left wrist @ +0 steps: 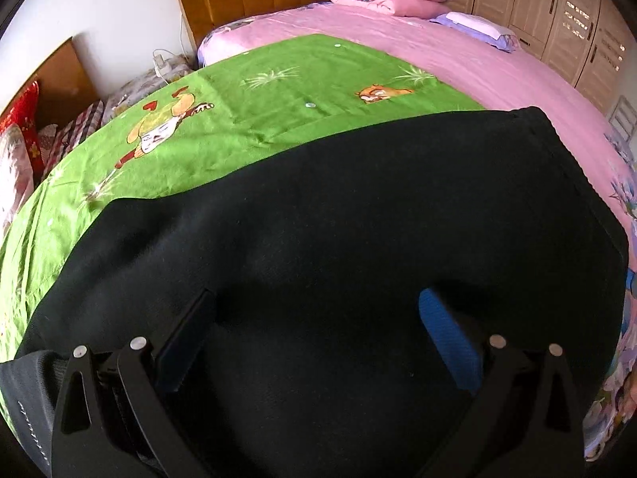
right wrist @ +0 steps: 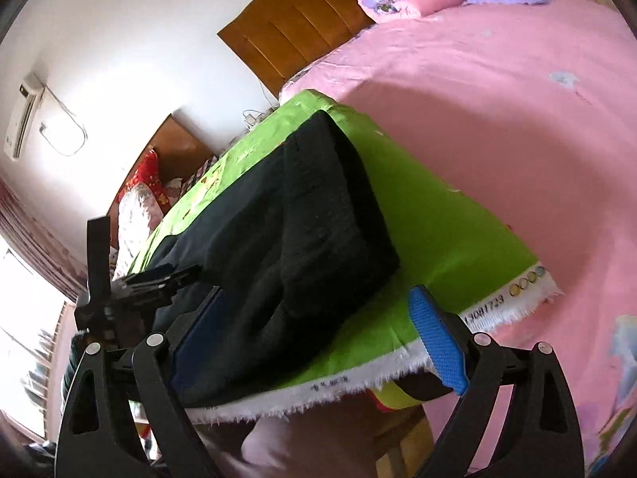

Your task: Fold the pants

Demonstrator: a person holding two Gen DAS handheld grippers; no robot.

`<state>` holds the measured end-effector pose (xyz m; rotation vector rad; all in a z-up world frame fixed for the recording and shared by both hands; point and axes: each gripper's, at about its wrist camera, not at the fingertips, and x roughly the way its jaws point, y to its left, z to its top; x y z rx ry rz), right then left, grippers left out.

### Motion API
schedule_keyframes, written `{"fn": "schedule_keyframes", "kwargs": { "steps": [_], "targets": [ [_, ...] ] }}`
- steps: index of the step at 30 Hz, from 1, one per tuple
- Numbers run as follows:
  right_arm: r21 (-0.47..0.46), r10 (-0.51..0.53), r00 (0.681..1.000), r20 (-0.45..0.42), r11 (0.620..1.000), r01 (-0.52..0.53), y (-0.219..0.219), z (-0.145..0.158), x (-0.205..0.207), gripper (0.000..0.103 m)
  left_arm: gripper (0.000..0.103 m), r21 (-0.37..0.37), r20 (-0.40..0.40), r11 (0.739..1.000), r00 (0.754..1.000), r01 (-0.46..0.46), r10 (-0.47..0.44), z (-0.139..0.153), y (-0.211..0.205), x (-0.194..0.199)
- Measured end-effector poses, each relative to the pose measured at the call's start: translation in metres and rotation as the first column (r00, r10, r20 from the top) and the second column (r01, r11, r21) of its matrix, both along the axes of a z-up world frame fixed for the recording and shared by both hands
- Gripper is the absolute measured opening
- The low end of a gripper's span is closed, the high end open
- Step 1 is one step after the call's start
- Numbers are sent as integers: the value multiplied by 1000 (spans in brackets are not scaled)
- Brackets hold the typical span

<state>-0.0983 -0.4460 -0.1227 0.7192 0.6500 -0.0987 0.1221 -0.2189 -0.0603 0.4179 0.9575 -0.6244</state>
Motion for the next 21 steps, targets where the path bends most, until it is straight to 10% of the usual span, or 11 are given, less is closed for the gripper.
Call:
{"fn": "schedule_keyframes", "kwargs": {
  "steps": [10, 21],
  "targets": [
    [219, 152, 986, 63, 962, -162, -1, -8, 9, 90, 101, 19, 117, 1000, 993, 21, -23, 10, -2, -20],
    [-66, 51, 999, 17, 997, -50, 32, 6, 42, 84, 102, 20, 92, 1000, 996, 14, -16, 6, -1, -15]
  ]
}}
